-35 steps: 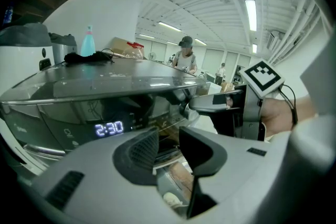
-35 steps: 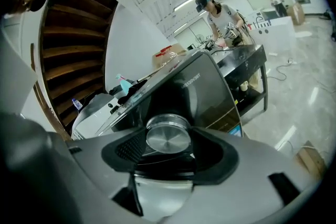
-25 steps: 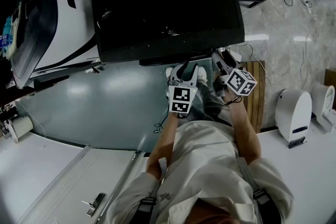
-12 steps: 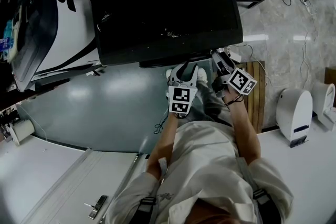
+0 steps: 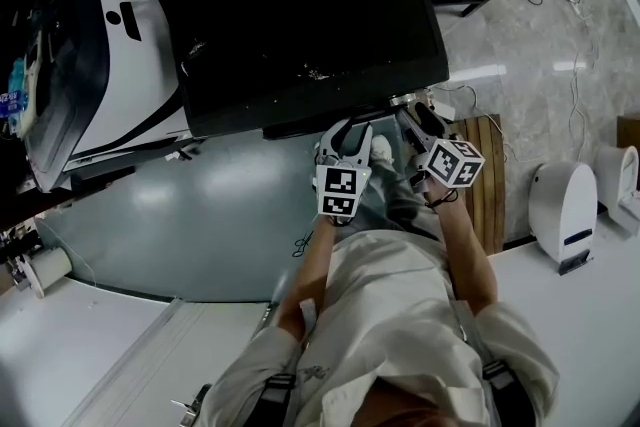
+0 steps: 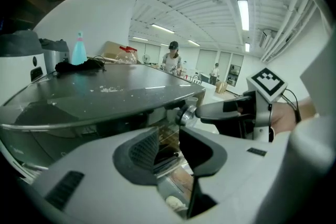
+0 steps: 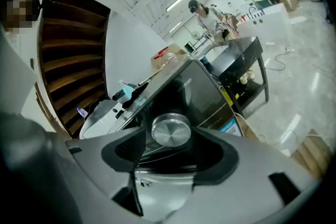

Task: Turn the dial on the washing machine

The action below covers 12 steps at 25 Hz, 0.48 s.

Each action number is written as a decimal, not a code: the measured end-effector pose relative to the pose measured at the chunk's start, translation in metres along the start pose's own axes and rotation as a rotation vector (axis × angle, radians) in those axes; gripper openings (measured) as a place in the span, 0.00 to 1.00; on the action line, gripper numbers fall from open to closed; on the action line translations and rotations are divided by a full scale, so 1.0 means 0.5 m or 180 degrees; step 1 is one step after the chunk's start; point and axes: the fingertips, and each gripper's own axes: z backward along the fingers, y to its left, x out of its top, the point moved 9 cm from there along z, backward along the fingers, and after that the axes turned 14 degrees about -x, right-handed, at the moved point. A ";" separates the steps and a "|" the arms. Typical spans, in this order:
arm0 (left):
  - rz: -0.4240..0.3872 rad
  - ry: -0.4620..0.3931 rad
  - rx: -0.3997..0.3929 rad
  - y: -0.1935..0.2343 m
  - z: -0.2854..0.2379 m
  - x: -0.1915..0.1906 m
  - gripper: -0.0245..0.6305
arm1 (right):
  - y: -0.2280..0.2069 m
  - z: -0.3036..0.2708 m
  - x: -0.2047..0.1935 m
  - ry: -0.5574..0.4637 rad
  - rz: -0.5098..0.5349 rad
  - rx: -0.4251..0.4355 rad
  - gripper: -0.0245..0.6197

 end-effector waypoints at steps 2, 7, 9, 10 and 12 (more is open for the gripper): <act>-0.0045 0.0003 -0.0024 -0.002 0.000 0.011 0.23 | 0.009 0.017 0.009 -0.0063 0.0241 -0.0044 0.45; -0.0163 0.0002 -0.0081 -0.008 0.006 0.041 0.23 | 0.038 0.060 0.031 -0.0222 0.0820 -0.0131 0.42; -0.0203 -0.0006 -0.0104 -0.012 0.010 0.055 0.23 | 0.050 0.077 0.038 -0.0263 0.1020 -0.0181 0.41; -0.0222 -0.0007 -0.0115 -0.014 0.012 0.062 0.23 | 0.055 0.085 0.040 -0.0277 0.1112 -0.0211 0.41; -0.0263 0.0003 -0.0135 -0.019 0.018 0.072 0.23 | 0.064 0.101 0.044 -0.0315 0.1258 -0.0276 0.40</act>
